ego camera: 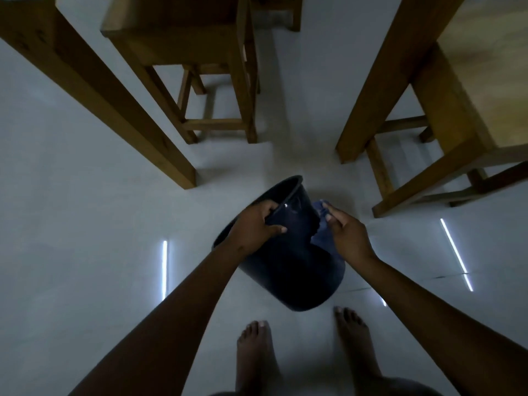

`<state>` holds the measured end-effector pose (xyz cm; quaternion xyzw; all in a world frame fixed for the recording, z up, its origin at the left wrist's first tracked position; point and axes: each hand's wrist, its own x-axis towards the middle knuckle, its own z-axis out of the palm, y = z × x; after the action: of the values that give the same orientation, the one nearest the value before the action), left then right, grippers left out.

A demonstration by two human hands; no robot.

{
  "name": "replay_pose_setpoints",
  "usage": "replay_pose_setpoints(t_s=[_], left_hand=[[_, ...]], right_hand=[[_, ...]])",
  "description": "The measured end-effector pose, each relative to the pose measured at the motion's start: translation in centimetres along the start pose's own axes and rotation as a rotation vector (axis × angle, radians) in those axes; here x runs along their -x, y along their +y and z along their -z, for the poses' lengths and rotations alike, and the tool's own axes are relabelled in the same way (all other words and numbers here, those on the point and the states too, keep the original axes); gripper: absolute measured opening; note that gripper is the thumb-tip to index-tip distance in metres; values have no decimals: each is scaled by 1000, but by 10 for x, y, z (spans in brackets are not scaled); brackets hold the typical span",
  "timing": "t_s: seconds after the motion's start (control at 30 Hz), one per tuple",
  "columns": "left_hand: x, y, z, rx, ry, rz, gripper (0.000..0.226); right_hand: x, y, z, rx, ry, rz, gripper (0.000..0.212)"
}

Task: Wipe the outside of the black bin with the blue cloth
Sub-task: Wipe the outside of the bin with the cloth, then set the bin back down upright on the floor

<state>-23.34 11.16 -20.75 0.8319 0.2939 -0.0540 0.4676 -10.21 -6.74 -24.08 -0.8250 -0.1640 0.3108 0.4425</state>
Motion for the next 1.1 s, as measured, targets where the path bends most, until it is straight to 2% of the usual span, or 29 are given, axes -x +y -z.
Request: replay_pose_setpoints(t_s=[0.17,0.33,0.47,0.6,0.7,0.8,0.9,1.1], left_hand=[[15,22,-5,-205,10,-150,28],[19,26,-23,-467,26,-254,29],[22,13,-44,-608,-87,-299,37],[31,3,-60,-628,-286,-231,47],[32,-2,-62,-597,-365,-137,40],[32,3,-57,-604,-432,-65,50],[32,16,-52,-614,-422,-93,52],[23,72,-43,-481,-272,-150,37]], right_hand=[[12,-13,20,8,115,21,38],[28,-15,28,-4,154,46,38],[42,-8,32,3,274,57,38],[51,-1,36,44,292,75,39],[57,-2,38,46,247,87,39],[65,-5,39,40,233,103,39],[67,-11,47,36,256,99,40],[66,-30,77,27,336,155,40]])
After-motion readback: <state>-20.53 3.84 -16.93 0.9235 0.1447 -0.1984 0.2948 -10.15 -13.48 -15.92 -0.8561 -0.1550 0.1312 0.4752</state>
